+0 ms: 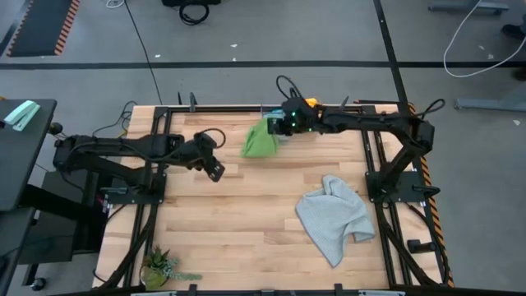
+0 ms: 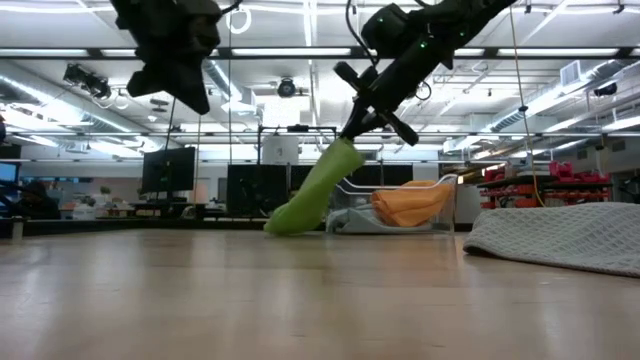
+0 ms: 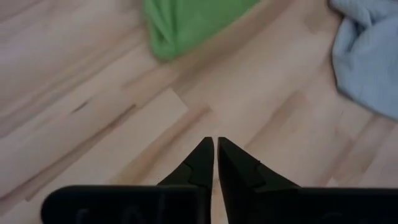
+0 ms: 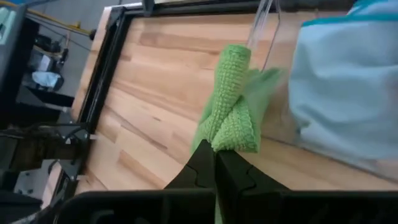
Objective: Fold microfiber towels
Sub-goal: Put the green microfiber cloth into the transparent bin
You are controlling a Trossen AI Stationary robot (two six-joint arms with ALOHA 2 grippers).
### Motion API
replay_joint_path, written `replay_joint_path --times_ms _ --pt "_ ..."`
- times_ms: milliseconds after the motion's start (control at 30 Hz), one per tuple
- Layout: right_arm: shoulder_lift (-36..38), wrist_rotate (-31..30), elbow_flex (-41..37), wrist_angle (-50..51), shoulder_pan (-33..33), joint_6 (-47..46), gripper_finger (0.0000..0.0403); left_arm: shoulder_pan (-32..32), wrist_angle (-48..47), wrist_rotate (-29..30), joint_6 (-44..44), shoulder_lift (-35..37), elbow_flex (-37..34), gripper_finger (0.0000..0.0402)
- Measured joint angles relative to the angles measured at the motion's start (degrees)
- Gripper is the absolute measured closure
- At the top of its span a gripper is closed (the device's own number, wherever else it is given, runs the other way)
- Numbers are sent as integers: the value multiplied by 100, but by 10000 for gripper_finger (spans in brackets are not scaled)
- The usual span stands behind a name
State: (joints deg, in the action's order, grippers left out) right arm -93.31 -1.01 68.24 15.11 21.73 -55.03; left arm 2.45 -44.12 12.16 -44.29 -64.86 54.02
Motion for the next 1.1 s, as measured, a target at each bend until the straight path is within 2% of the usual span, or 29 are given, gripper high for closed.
replay_joint_path --times_ms 233,467,700,867,1100 --pt "-51 423 581 346 651 615 403 576 431 -241 243 -267 -2 366" --pt "-53 654 1147 886 1331 1017 403 984 807 -807 570 -1079 -4 375" --pt "-53 855 1325 1064 1703 1130 403 1238 1688 -1352 752 -1897 -7 376" --pt "-54 904 1325 1296 1797 1391 403 1455 2537 -1822 762 -2031 -4 368" --pt "-48 906 1576 1307 1960 1477 403 1679 2731 -2013 752 -2026 -2 368"
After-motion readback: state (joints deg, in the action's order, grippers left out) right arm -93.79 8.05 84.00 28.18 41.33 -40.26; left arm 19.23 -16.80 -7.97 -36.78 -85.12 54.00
